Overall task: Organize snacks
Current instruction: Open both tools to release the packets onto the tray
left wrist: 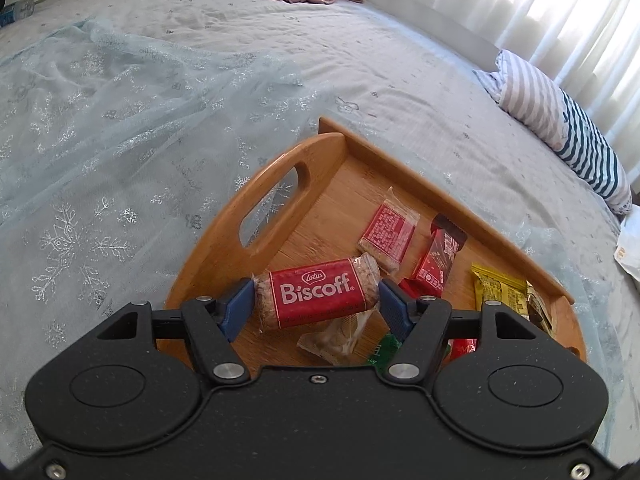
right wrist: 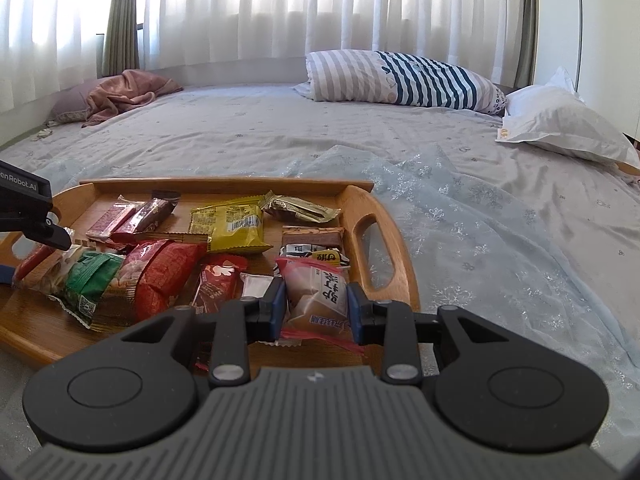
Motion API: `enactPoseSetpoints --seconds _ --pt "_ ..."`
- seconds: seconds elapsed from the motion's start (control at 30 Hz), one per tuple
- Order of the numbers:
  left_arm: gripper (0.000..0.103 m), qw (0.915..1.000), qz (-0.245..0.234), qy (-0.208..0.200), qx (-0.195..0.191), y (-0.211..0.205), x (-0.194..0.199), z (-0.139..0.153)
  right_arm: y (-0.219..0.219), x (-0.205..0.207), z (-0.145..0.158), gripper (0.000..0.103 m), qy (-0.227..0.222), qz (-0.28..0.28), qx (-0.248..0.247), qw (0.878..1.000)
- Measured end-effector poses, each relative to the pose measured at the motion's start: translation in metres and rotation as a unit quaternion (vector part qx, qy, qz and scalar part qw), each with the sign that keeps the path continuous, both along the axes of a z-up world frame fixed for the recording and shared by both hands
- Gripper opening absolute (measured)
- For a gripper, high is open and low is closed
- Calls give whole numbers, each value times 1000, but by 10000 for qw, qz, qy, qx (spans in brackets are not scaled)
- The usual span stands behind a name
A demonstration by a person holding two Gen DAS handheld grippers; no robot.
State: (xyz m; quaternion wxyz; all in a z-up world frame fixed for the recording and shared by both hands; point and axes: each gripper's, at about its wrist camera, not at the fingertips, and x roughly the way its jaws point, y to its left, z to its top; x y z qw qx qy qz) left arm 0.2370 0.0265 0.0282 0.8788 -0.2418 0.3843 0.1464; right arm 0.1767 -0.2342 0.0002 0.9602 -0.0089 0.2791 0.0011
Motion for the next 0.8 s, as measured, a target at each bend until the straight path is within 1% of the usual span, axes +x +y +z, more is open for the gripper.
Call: enactPoseSetpoints --seconds 0.2,0.27,0.33,0.37,0.43,0.47,0.5,0.53,0.6,0.67,0.73,0.8 --pt "66 9999 -121 23 57 -1 1 1 1 1 1 39 -6 44 86 10000" --pt "68 9998 -182 29 73 -1 0 1 -1 1 1 39 -22 44 150 9999" --pt "72 9996 -248 34 105 -2 -1 1 -3 0 3 39 -62 43 170 9998" --pt "73 9995 -281 34 118 -2 -2 2 -3 -1 4 45 -82 51 183 9998" --pt "75 9992 -352 20 176 -3 -4 3 -4 -3 6 48 -123 50 190 9997" --pt "75 9988 -422 -13 236 -5 -5 4 -4 -5 7 53 -141 50 181 9997" --pt "78 9983 -493 -47 302 -6 -7 6 -4 -6 8 55 -167 53 178 9997" --pt "81 9978 -549 -80 371 -8 -9 7 -4 -7 9 56 -189 65 187 9996" --pt "84 9965 -645 -168 496 -11 -14 12 -5 -9 12 57 -225 71 178 9996" --pt "88 9951 -789 -241 551 -12 -19 16 -4 -12 15 61 -282 81 153 9995" --pt "92 9938 -903 -293 581 -13 -23 19 -4 -15 17 63 -330 81 126 9993" --pt "94 9920 -1021 -372 641 -14 -29 22 -4 -19 20 66 -380 92 136 9991"
